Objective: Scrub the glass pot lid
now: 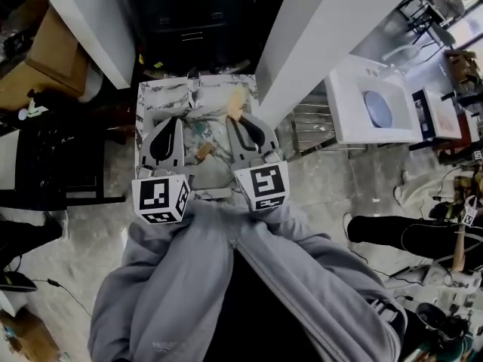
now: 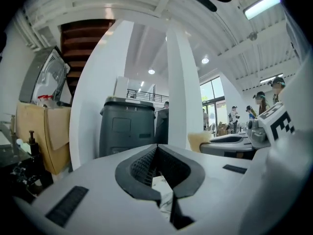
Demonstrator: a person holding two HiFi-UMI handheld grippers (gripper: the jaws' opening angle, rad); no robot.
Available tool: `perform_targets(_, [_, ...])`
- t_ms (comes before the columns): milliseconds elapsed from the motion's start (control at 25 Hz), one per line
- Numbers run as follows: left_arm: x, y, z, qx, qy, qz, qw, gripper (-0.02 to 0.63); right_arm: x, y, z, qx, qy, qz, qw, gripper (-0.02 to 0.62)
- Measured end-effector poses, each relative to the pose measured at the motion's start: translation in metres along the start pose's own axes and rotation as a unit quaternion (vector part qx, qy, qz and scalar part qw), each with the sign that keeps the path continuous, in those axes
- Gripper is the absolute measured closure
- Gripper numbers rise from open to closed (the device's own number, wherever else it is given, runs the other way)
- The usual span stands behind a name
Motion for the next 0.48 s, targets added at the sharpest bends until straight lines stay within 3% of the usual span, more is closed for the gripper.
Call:
perform_targets(160, [0.002, 0.002, -0.006, -0.021, 0.004, -0.015, 0.9997, 0.592, 0.005, 0.006, 0.002, -0.004, -0.028, -0.028, 0.999, 0.541])
perform_targets(480, [0.000, -0.010, -0.004, -0.023, -0.001, 0.005, 0.9997, 0.592, -0.002, -0.002, 0.012, 0.000, -0.011, -0.008, 1.000, 0.541])
Point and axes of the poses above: the fingertips, and each gripper's own axes: x backward along the fingers, z to its left, y out of its top, the point moved 7 cm from there along x, backward along the fingers, and after that the axes turned 4 degrees about x, right-handed, at the moved point
